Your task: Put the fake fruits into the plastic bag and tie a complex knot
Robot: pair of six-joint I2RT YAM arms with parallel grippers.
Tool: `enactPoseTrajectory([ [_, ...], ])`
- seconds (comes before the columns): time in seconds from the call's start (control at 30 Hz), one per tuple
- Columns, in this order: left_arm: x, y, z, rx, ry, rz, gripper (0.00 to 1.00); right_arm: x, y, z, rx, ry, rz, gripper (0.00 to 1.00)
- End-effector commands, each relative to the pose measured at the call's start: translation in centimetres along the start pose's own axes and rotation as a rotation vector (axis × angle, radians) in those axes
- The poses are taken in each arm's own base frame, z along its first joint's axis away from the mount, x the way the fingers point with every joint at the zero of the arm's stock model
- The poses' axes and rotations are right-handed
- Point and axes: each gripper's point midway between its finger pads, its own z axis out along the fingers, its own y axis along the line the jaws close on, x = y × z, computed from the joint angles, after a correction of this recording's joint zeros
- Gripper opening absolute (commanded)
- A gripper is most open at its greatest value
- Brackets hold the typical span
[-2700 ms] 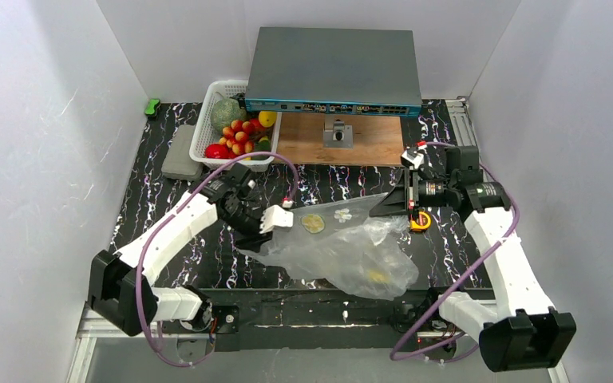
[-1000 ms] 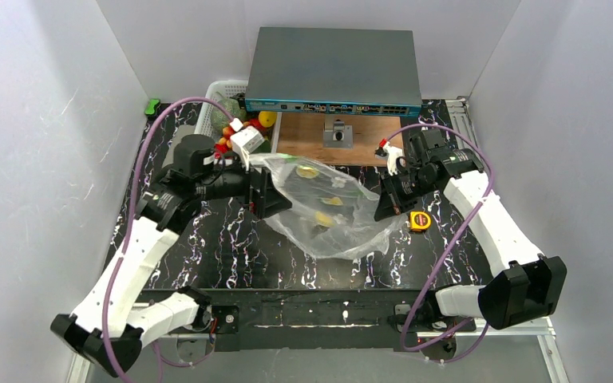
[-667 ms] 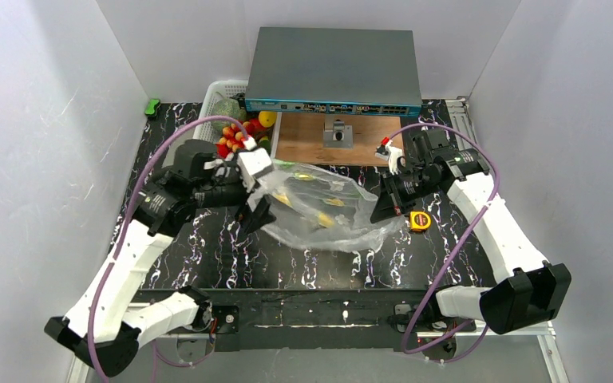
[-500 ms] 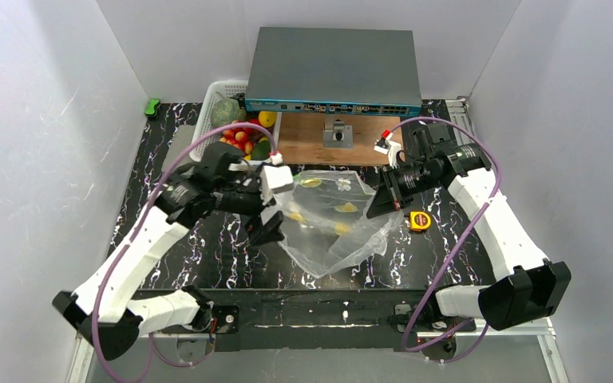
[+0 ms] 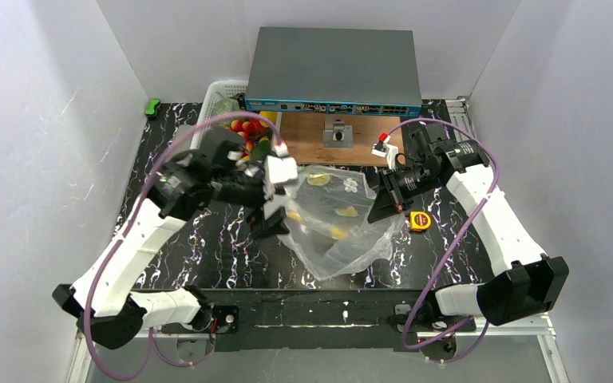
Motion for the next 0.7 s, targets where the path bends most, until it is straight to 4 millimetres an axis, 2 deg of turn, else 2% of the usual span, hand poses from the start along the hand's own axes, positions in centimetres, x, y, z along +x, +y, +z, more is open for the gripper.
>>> enactPoseTrajectory([
  [0.0, -4.3, 2.7, -3.8, -0.127, -0.200, -0.114, 0.97, 0.7, -0.4, -0.4, 0.022, 0.050, -0.049, 0.01],
  [0.13, -4.4, 4.4, -3.9, -0.224, -0.242, -0.062, 0.98, 0.6, -0.8, -0.1, 0.018, 0.078, -0.045, 0.01],
  [0.17, -4.4, 4.5, -3.7, -0.223, -0.242, -0.078, 0.98, 0.6, -0.9, -0.1, 0.017, 0.082, -0.044, 0.01],
  [0.27, -4.3, 3.2, -3.2, -0.135, -0.235, -0.091, 0.98, 0.5, -0.5, -0.2, 0.000, 0.084, -0.046, 0.01],
  [0.33, -4.0, 4.1, -2.8, -0.183, -0.239, -0.079, 0.98, 0.4, -0.1, -0.2, -0.017, 0.077, -0.054, 0.01],
  [0.43, -2.2, 6.7, -1.2, -0.286, -0.123, -0.005, 0.98, 0.5, 0.1, -0.2, -0.029, 0.082, -0.048, 0.01],
  [0.5, -0.8, 7.1, 0.2, -0.285, -0.036, 0.019, 0.98, 0.5, 0.2, -0.1, -0.034, 0.084, -0.043, 0.01],
  [0.57, 0.9, 6.9, 1.6, -0.277, 0.045, 0.022, 0.98, 0.6, 0.4, -0.2, -0.039, 0.080, -0.046, 0.01],
  [0.67, 2.3, 5.0, 3.3, -0.216, 0.057, -0.042, 0.98, 0.5, 0.5, -0.2, -0.040, 0.076, -0.042, 0.01],
])
